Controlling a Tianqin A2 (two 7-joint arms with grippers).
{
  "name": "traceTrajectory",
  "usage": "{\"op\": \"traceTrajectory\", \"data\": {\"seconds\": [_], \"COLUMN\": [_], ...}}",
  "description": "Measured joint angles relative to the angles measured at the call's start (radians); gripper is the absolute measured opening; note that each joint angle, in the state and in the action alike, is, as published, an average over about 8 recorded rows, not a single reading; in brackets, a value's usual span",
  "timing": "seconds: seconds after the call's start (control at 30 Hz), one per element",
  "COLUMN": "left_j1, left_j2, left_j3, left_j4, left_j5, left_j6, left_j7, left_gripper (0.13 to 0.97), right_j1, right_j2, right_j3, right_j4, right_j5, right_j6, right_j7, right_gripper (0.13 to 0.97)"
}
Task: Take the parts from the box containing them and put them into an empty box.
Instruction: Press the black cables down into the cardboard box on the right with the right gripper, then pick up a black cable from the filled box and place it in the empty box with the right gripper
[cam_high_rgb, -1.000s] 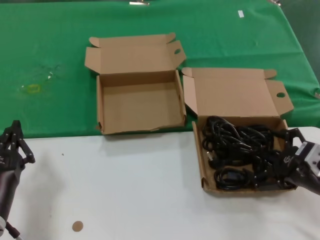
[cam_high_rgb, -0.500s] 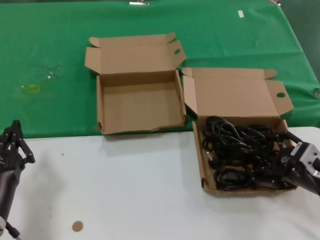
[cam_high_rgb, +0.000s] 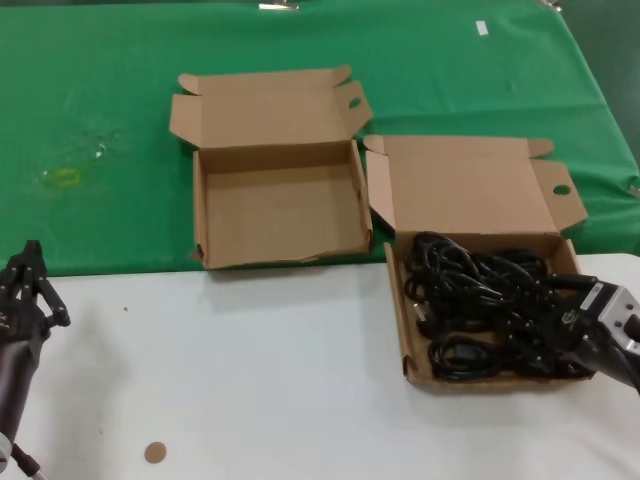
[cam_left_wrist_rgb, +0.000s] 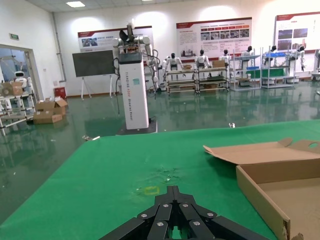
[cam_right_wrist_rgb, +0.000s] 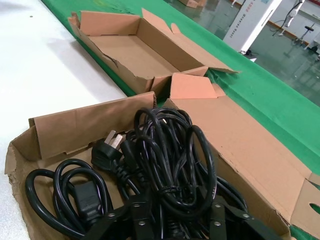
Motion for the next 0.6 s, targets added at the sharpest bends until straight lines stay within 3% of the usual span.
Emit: {"op": "traceTrajectory", "data": {"seconds": [0.13, 0.27, 0.6], "left_j1": [0.0, 0.0, 0.0], "left_j2": [0.0, 0.0, 0.0], "left_j3": [0.0, 0.0, 0.0], "left_j4": [0.0, 0.0, 0.0], "left_j5": [0.0, 0.0, 0.0], "left_j6": [0.0, 0.0, 0.0], "left_j7": [0.0, 0.0, 0.0], "left_gripper": [0.144, 0.144, 0.144], "right_j1": [-0.001, -0.002, -0.01], "right_j2": [-0.008, -0.015, -0.015], "right_j3": [0.011, 0.021, 0.049], "right_j4": [-0.001, -0.001, 0.018], "right_j5": [-0.007, -0.013, -0.03], "right_j6": [-0.01, -0.019, -0.034], "right_j7": [-0.003, -0.005, 0.006], "right_gripper": [0.365, 0.365, 0.25]}}
